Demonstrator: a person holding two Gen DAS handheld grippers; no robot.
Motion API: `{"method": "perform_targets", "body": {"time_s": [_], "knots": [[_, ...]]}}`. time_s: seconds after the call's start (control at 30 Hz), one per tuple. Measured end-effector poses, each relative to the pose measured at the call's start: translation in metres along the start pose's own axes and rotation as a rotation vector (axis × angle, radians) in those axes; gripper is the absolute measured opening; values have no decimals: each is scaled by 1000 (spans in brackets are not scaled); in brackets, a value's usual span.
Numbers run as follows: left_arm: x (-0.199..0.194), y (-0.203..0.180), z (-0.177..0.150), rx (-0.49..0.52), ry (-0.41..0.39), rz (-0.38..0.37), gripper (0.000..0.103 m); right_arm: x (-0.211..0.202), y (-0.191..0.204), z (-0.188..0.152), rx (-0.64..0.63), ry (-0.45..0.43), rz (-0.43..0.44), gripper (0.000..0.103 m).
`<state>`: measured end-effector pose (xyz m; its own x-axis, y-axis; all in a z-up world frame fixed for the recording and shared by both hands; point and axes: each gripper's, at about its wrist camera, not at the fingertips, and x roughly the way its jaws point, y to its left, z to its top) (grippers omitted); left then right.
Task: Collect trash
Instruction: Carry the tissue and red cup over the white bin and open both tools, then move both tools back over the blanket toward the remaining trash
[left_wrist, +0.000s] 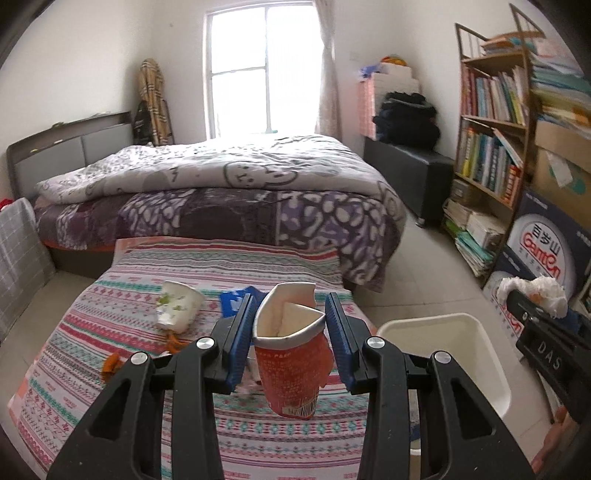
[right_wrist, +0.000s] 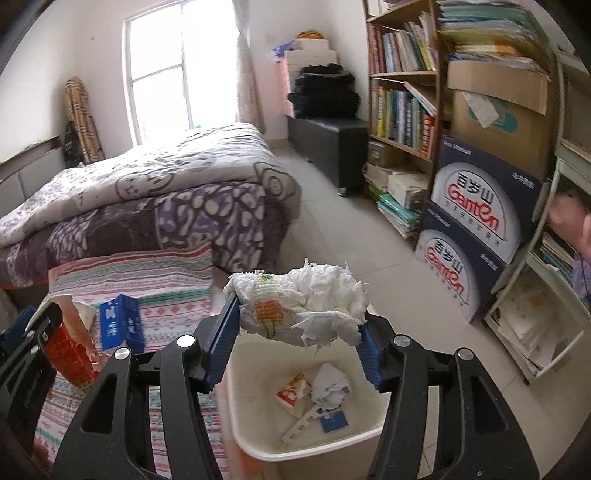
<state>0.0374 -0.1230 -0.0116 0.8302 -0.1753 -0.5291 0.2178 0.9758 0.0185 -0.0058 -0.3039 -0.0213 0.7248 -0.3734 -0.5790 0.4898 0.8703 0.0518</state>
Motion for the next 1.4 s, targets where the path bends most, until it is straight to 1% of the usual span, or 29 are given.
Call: {"method": "perform_targets", "body": {"time_s": [0.1,0.13,0.2,0.33,0.5,0.6,0.73,0.9,1.07,1.13,1.2,1.33,1.37,1.4], "knots": [[2,-15,-1,12,7,-26,39,3,-14,1,22,17,-22,61],[2,-20,-2,17,9,-34,39,4,-17,1,28,21,-27,67],[3,-30,-2,27,13,-50,39,4,-28,2,49,19,-47,74],[5,-51,-5,50,22,-81,39,2,-46,3,80,15,-73,80],[8,-75,-7,74,38,-122,39,3,-73,2,130,26,-97,82],[7,-88,-10,95,47,-143,39,4,-91,4,182,40,-103,83],[6,-110,-10,128,60,-186,39,0,-113,8,257,37,-107,84],[6,-129,-7,133,82,-243,39,-5,-133,9,327,29,-117,85],[6,-147,2,137,97,-327,41,-6,-145,9,371,23,-138,85],[8,-152,5,127,114,-363,45,-7,-149,9,386,19,-146,89],[10,-156,7,114,135,-399,54,-8,-152,9,396,14,-153,89],[6,-158,9,107,133,-418,66,-10,-153,8,402,1,-159,92],[5,-157,9,107,131,-420,71,-11,-152,8,405,-1,-159,92],[4,-156,8,107,129,-422,73,-11,-152,8,407,-3,-159,93]]}}
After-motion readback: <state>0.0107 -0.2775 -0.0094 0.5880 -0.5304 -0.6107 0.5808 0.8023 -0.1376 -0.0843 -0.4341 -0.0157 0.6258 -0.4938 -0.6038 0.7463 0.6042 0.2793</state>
